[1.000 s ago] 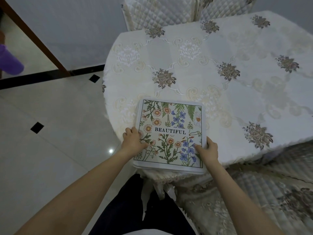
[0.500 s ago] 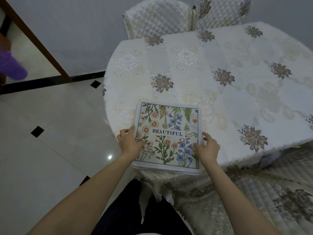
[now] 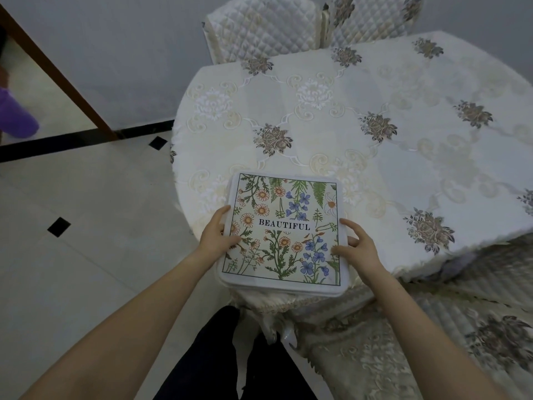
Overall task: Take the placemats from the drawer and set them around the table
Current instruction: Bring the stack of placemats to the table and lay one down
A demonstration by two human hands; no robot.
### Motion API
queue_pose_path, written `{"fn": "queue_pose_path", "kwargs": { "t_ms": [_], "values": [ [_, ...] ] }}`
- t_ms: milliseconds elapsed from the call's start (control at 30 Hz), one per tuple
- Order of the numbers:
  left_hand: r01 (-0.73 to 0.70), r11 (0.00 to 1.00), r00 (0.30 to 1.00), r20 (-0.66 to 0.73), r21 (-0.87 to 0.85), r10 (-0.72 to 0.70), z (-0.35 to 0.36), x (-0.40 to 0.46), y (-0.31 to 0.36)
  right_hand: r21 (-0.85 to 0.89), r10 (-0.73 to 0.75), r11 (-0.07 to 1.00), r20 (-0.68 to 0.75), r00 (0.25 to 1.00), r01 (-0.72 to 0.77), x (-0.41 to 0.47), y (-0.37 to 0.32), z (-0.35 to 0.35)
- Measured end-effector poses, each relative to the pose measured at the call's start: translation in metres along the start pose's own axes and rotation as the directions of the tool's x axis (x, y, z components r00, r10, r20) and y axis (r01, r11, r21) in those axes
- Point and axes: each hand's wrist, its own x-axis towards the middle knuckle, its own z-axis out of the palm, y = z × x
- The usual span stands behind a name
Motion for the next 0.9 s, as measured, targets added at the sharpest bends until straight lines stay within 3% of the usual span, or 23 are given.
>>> {"fn": "queue_pose_path", "kwargs": {
  "t_ms": [200, 433, 633, 900],
  "values": [
    [-0.113, 0.992, 0.992, 0.068, 0.058, 0.109, -0.008, 0.001, 0.017, 0.027, -0.091, 0.995, -0.155, 0.984, 0.096, -0.029, -0.011, 0.007],
    [-0.269, 0.962, 0.928, 0.281, 0.052, 0.244, -0.012, -0.006, 0.07, 0.156, -0.116, 0.968, -0.408, 0.905, 0.194, -0.116, -0.018, 0.003],
    [-0.412, 0.91, 0.775, 0.54, 0.038, 0.328, 0.028, -0.04, 0.108, 0.27, 0.011, 0.95, -0.537, 0.843, 0.16, -0.205, 0.01, -0.004],
    [-0.537, 0.844, 0.526, 0.787, 0.012, 0.323, 0.118, -0.137, 0.116, 0.41, 0.17, 0.86, -0.791, 0.588, 0.303, -0.345, 0.077, -0.021]
  ]
}}
